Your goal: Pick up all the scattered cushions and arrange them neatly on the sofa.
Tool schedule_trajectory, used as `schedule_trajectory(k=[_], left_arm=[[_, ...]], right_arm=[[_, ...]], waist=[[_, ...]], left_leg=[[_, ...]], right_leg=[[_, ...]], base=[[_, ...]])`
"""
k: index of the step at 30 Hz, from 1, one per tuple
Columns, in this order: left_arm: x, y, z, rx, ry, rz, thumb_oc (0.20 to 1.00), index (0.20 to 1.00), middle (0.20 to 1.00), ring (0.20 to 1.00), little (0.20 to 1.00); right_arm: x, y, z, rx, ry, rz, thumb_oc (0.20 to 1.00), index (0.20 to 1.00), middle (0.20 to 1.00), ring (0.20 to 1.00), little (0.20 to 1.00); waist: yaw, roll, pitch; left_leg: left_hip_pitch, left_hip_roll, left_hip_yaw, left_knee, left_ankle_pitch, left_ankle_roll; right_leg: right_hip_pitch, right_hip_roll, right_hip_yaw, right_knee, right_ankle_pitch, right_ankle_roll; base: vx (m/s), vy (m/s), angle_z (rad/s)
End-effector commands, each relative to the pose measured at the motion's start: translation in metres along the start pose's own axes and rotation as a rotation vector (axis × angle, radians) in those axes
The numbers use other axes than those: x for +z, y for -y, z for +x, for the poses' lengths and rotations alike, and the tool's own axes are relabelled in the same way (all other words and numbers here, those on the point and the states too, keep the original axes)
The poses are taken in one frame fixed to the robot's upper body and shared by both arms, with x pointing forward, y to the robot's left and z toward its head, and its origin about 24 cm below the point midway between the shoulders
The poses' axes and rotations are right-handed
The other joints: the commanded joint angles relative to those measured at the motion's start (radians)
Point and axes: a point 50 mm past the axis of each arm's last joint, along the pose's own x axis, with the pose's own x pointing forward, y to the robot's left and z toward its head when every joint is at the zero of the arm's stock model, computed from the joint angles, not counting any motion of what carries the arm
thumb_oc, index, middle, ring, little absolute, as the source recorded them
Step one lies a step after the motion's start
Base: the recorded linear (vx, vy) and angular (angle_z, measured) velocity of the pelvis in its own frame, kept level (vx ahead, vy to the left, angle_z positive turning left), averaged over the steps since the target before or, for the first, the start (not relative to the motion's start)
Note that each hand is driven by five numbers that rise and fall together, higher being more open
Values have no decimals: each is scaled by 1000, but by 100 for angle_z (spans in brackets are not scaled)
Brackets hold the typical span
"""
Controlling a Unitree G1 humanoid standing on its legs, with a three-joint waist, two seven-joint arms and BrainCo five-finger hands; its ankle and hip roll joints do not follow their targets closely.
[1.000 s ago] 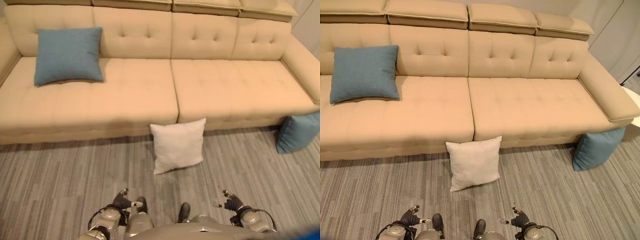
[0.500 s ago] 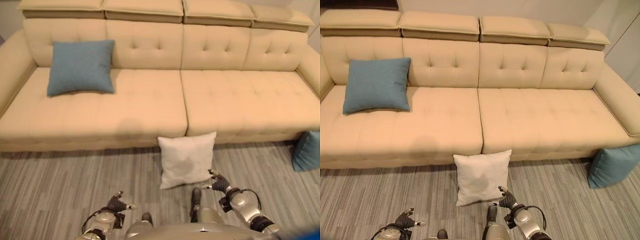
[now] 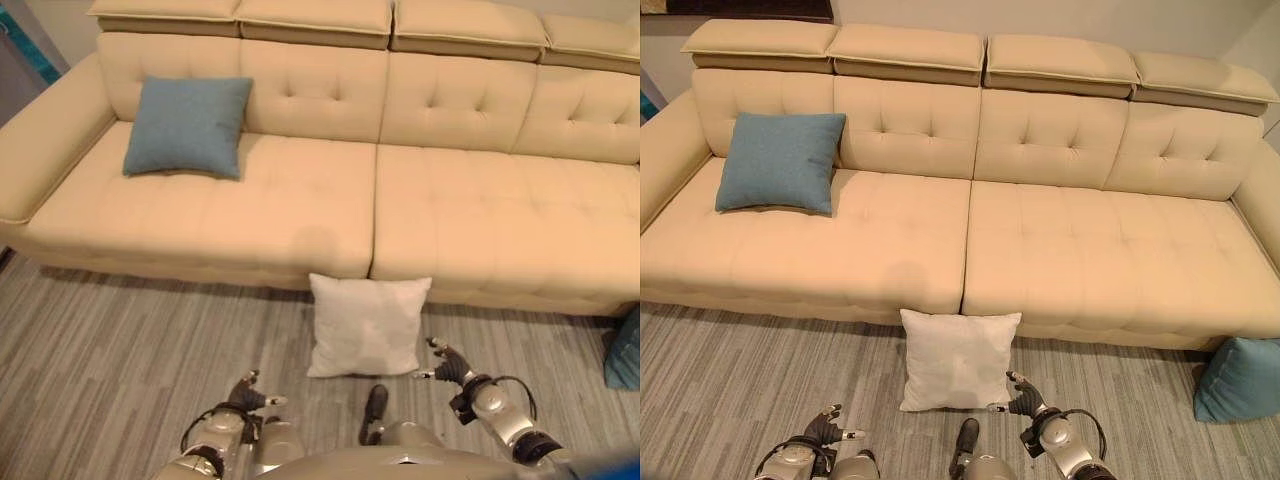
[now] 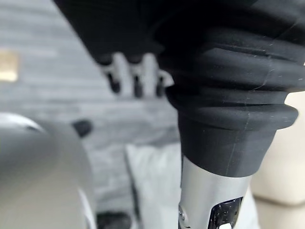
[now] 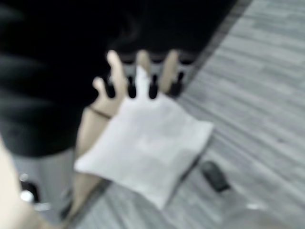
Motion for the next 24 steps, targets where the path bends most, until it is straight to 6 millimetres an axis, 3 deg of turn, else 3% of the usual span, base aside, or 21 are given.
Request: schedule_trajectory(k=[1,3,7,9,12,15,20,24], left_arm=[[12,-16,1,57,64,3,1000,1000,1000,1000,1000],[3,-19,-1,71,41,-23,1000,1000,1000,1000,1000],[-3,-25,-2,94,20,-46,1000,1000,1000,1000,1000],[-3,-37,-4,133,23,-66,1000,1000,1000,1000,1000],[-2,-45,-4,152,25,-55,1000,1000,1000,1000,1000],[0,-49,-4,160,32,-47,1000,1000,1000,1000,1000],[13,-55,-2,181,77,-39,1000,1000,1000,1000,1000],[16,-52,-2,174,86,-43,1000,1000,1000,1000,1000]], right_arm=[[15,-5,2,-12,72,55,1000,1000,1000,1000,1000],[21,-9,4,1,92,45,1000,1000,1000,1000,1000],[32,-12,7,11,126,45,1000,1000,1000,1000,1000],[53,-17,10,36,193,27,1000,1000,1000,1000,1000],[59,-20,11,49,212,26,1000,1000,1000,1000,1000],[59,-19,10,49,219,30,1000,1000,1000,1000,1000],[65,-18,9,48,246,25,1000,1000,1000,1000,1000],[66,-19,10,59,241,1,1000,1000,1000,1000,1000]], waist=[[-11,-62,5],[-1,-67,9],[9,-78,16],[33,-91,38],[33,-91,51],[33,-86,46],[33,-103,48],[45,-127,61]], left_leg=[[-31,-69,-35,-22,36,5],[-21,-95,-89,-27,12,18],[-16,-107,-68,-20,-7,39],[3,-119,-35,2,-45,70],[12,-132,-41,19,-59,86],[20,-137,-53,16,-70,89],[4,-117,-98,66,-107,69],[-13,-107,-117,85,-101,51]], right_leg=[[107,-61,62,-62,15,70],[100,-61,103,-38,5,74],[71,-87,128,40,-2,89],[3,-132,116,179,4,119],[-21,-150,142,245,13,129],[-4,-181,136,188,26,118],[-27,-294,196,16,172,163],[-22,-268,170,25,153,170]], base=[[135,110,15],[125,145,1],[63,189,-48],[44,219,-71],[77,175,-88],[96,11,4],[143,-166,15],[75,-172,51]])
